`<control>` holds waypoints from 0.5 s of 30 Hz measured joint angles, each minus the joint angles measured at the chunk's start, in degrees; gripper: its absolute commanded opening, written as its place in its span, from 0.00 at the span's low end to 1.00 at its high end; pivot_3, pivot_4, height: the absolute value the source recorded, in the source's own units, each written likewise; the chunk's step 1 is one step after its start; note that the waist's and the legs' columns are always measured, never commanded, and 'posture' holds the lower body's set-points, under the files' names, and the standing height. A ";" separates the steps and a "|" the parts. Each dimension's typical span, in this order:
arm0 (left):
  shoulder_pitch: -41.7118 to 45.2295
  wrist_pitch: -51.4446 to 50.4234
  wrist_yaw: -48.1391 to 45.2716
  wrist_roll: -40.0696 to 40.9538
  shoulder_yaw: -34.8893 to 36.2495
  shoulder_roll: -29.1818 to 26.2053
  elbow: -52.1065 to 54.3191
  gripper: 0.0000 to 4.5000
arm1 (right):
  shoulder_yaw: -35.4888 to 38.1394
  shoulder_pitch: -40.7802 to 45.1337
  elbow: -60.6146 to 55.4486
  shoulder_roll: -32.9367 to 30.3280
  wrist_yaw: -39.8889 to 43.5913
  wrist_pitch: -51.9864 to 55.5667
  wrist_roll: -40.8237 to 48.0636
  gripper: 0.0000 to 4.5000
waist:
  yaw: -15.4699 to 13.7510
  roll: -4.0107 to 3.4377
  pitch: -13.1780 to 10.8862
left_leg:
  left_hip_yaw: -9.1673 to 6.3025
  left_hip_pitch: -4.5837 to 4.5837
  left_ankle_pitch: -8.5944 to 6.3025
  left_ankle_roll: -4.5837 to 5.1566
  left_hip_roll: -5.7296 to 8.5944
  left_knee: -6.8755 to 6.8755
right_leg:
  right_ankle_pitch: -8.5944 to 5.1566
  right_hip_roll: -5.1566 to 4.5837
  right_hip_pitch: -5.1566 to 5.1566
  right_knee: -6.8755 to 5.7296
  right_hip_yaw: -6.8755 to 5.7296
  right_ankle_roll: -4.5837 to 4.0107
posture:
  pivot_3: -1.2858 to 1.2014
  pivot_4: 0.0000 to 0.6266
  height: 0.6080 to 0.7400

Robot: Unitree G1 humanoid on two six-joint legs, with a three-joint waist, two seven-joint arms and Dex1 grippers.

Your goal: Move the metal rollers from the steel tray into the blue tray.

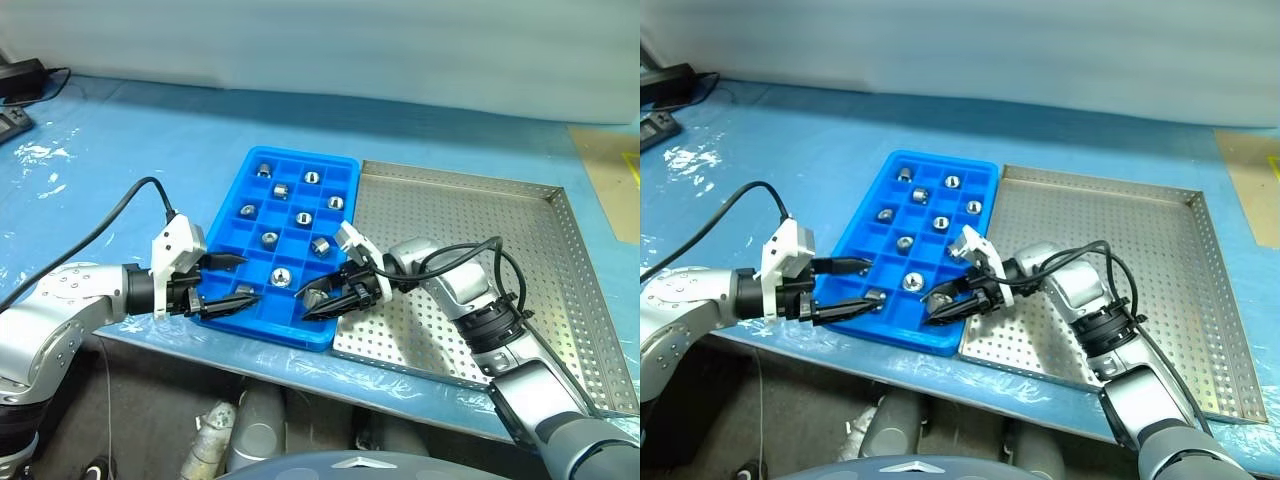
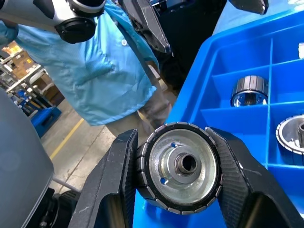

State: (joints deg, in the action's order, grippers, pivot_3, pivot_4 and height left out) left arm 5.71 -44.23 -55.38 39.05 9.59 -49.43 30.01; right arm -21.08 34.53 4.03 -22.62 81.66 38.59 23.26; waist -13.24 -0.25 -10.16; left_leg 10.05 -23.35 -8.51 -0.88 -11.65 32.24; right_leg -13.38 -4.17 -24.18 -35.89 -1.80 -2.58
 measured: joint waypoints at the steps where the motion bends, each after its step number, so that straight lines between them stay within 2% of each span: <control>1: 0.00 -0.01 0.09 0.00 -0.05 0.00 0.01 0.88 | 0.00 -0.04 -0.10 0.11 -0.08 -0.05 0.00 0.40 | 0.00 0.00 0.00 | 0.00 0.00 0.00 0.00 0.00 0.00 | 0.00 0.00 0.00 0.00 0.00 0.00 | 0.67 0.24 1.00; 2: 0.00 -0.01 0.20 0.00 -0.10 0.00 0.04 0.88 | 0.00 -0.05 -0.11 0.14 -0.12 -0.14 0.00 0.56 | -0.01 0.00 0.00 | 0.00 0.00 0.00 0.00 0.00 0.00 | 0.00 0.00 0.00 -0.01 0.00 0.00 | 0.67 0.24 1.00; 6: 0.01 -0.01 0.62 0.01 -0.27 0.00 0.04 0.88 | 0.00 -0.07 -0.11 0.16 -0.34 -0.65 -0.01 0.83 | 0.02 0.00 0.00 | 0.00 0.01 0.02 -0.03 0.00 0.00 | 0.00 0.00 0.00 -0.02 0.00 0.00 | 0.66 0.24 1.00; 15: 2.63 1.08 0.47 -0.23 -2.90 0.59 -1.20 0.88 | 0.16 0.00 -0.10 0.06 -2.25 -0.33 -0.04 0.83 | 0.07 0.00 0.02 | 0.00 0.02 0.04 -0.07 0.00 0.06 | 0.00 0.00 0.01 -0.10 0.01 0.00 | 0.63 0.24 1.00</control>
State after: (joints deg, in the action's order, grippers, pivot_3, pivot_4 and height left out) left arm 8.34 -43.14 -54.91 38.82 6.69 -48.85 28.80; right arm -20.92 34.53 3.92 -22.56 79.41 38.26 23.23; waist -13.17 -0.24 -10.14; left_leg 10.05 -23.33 -8.47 -0.94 -11.64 32.30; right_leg -13.37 -4.17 -24.18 -35.99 -1.79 -2.58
